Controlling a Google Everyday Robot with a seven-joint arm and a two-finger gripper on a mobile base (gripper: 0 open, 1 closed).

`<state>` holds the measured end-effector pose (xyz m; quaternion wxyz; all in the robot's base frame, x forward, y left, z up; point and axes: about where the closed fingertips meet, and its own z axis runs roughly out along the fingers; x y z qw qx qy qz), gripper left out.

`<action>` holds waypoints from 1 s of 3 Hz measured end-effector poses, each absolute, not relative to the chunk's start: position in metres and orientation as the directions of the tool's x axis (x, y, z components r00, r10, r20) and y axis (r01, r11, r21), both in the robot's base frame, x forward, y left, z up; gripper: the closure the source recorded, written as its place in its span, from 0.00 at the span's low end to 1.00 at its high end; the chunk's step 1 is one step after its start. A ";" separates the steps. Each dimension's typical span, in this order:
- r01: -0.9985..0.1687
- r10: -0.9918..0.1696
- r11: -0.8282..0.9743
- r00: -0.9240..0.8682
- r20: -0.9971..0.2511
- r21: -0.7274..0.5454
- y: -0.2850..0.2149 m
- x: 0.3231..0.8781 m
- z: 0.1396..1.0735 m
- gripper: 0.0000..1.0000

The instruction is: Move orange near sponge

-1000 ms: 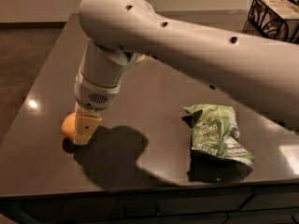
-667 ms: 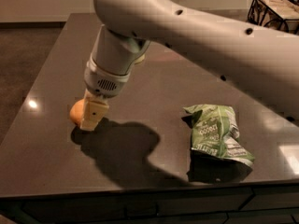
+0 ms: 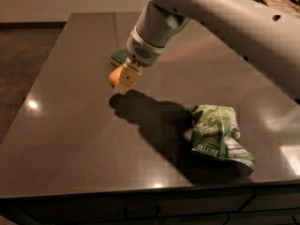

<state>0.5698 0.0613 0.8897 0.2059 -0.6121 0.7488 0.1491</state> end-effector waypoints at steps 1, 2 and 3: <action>-0.937 -0.825 0.344 -0.270 -0.497 -0.061 0.027 0.619 0.894 1.00; -0.891 -0.794 0.445 -0.346 -0.499 -0.089 0.005 0.658 0.895 1.00; -0.866 -0.785 0.489 -0.383 -0.486 -0.108 -0.002 0.684 0.891 1.00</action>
Offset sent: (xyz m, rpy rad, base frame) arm 0.1334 -0.0863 0.0113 -0.0161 -0.1002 -0.3958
